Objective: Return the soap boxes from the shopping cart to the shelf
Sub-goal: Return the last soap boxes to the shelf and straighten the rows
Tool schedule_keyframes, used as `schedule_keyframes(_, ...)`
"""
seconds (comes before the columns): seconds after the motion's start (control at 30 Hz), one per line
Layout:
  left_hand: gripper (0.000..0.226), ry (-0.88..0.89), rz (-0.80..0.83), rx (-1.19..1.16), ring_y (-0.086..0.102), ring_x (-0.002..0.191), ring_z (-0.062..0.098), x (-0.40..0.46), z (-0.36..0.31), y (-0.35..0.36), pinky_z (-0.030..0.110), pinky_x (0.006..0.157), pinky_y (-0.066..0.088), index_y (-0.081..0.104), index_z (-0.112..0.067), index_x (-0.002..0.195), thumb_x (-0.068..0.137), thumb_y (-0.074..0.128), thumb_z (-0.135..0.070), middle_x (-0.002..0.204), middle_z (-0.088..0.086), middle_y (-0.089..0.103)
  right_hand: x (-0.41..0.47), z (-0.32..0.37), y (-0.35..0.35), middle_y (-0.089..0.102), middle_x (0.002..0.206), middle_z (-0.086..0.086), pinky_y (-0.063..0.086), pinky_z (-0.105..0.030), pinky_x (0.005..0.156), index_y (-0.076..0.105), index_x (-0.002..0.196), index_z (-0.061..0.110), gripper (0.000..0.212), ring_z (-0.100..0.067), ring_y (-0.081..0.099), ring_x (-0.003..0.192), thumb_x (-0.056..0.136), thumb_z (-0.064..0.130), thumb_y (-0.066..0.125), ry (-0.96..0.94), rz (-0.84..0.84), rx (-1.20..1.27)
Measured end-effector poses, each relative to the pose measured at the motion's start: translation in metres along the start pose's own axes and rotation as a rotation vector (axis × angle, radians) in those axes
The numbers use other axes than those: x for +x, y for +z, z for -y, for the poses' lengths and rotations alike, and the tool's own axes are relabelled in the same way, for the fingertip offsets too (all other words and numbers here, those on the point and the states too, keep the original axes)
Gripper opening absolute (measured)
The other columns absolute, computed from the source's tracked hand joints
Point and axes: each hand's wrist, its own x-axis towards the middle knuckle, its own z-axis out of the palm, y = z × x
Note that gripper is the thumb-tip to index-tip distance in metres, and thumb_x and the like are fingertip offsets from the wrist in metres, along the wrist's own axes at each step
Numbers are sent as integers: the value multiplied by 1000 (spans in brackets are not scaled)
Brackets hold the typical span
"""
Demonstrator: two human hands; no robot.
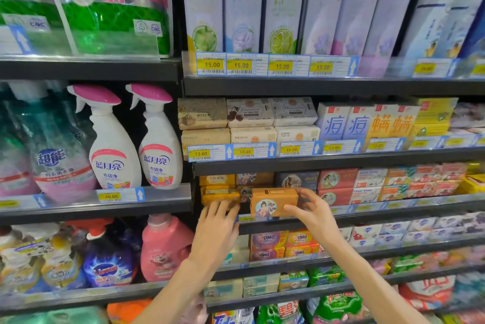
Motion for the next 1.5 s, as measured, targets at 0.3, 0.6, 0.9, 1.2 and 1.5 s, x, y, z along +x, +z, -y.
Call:
schedule_keyframes(0.3, 28, 76, 35, 2, 51, 122, 24, 9, -10, 7, 46, 101, 46, 68, -22, 114, 88, 63, -33, 133, -3, 63, -2, 7, 0, 63, 106, 23, 48, -15, 72, 56, 122, 29, 46, 8, 60, 91, 82, 27, 79, 21, -6, 35)
schedule_keyframes(0.6, 38, 49, 54, -57, 50, 126, 24, 5, -3, 6, 47, 105, 44, 60, -23, 129, 92, 56, -33, 139, -3, 58, 4, 4, 11, 72, 105, 12, 55, -22, 79, 60, 122, 27, 46, -3, 69, 96, 81, 26, 81, 14, -7, 69)
schedule_keyframes(0.9, 52, -34, 76, -112, 51, 124, 22, -5, 10, 0, 42, 93, 52, 52, -20, 136, 88, 63, -35, 135, -1, 53, 6, 12, 34, 66, 106, 11, 56, -22, 79, 63, 107, 34, 31, 2, 68, 87, 81, 32, 80, -112, -70, -122)
schedule_keyframes(1.2, 52, -4, 49, -69, 54, 122, 23, -7, 8, 7, 43, 104, 46, 58, -15, 134, 87, 62, -37, 129, 1, 59, 2, 8, 56, 57, 96, 14, 52, -25, 75, 60, 113, 26, 36, -4, 59, 84, 82, 29, 80, -123, -180, -375)
schedule_keyframes(1.5, 46, 173, -48, -137, 54, 118, 21, -10, -12, 4, 44, 111, 39, 55, -19, 136, 92, 53, -32, 127, -1, 58, -15, -1, 57, 56, 113, 7, 52, -31, 82, 58, 113, 23, 22, -15, 56, 104, 92, 25, 65, -399, -251, -599)
